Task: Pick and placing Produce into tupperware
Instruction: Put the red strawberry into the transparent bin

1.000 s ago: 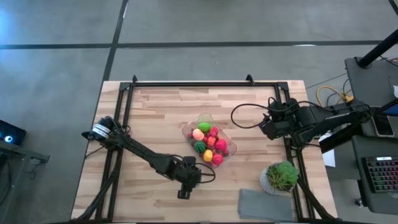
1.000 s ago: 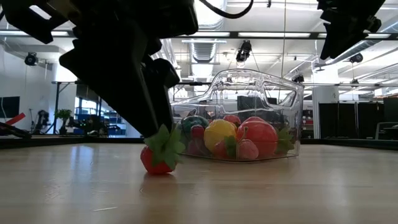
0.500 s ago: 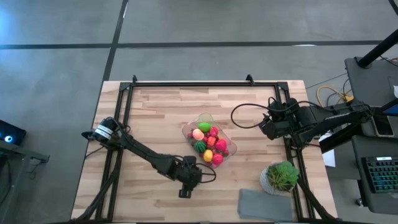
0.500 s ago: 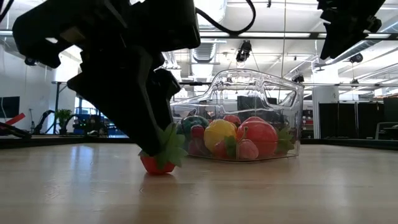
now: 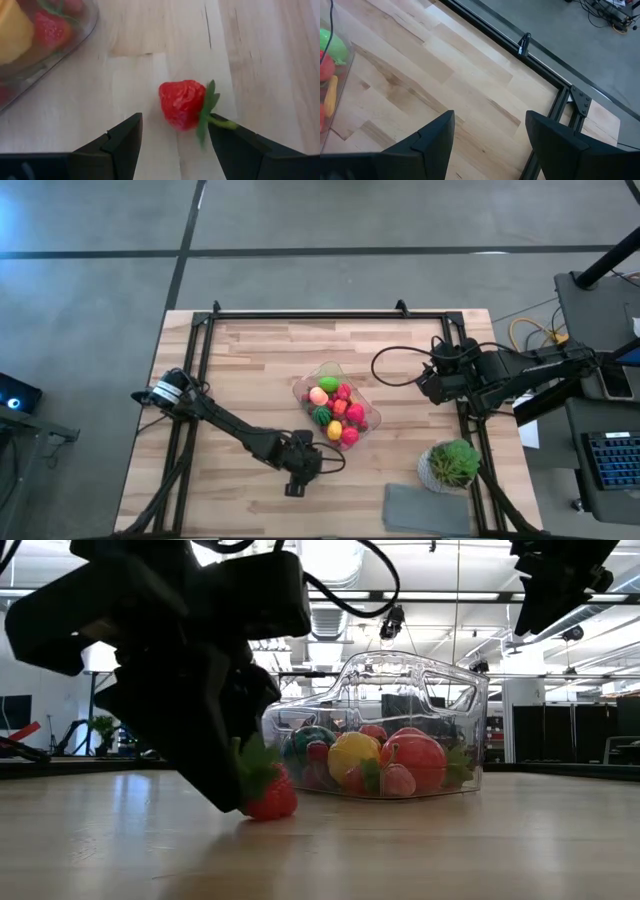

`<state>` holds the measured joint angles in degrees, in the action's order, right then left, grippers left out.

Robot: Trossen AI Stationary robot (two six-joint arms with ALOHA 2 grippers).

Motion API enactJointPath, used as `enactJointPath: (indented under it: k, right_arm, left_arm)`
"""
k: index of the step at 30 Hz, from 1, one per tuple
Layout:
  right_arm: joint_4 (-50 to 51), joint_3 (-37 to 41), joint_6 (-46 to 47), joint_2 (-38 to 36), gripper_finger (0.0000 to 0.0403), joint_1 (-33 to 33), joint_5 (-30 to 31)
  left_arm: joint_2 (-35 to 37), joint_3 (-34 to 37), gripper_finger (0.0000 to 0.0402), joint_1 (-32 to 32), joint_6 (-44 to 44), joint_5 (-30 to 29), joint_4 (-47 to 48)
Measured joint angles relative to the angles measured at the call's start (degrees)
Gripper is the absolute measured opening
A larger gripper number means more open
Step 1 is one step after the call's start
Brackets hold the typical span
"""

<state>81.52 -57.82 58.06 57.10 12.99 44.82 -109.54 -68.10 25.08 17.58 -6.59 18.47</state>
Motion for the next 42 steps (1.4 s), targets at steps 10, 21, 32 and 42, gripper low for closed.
enactJointPath:
  k: [10, 21, 32, 42]
  right_arm:
    - [0.00, 0.00, 0.00, 0.00, 0.0238, 0.00, 0.00]
    - [-0.02, 0.00, 0.48, 0.00, 0.0238, -0.02, 0.00]
    - [0.02, 0.00, 0.46, 0.00, 0.0238, -0.02, 0.00]
    - [0.02, 0.00, 0.42, 0.00, 0.0238, 0.00, 0.00]
  left_arm:
    - [0.02, -0.45, 0.0212, 0.00, 0.06, -0.07, -2.06]
    - [0.07, -0.55, 0.0212, 0.00, 1.58, 0.00, -3.27]
    - [0.07, -0.17, 0.0164, 0.00, 1.64, 0.07, -3.49]
    - [0.07, 0.04, 0.0153, 0.00, 1.62, 0.00, -3.65]
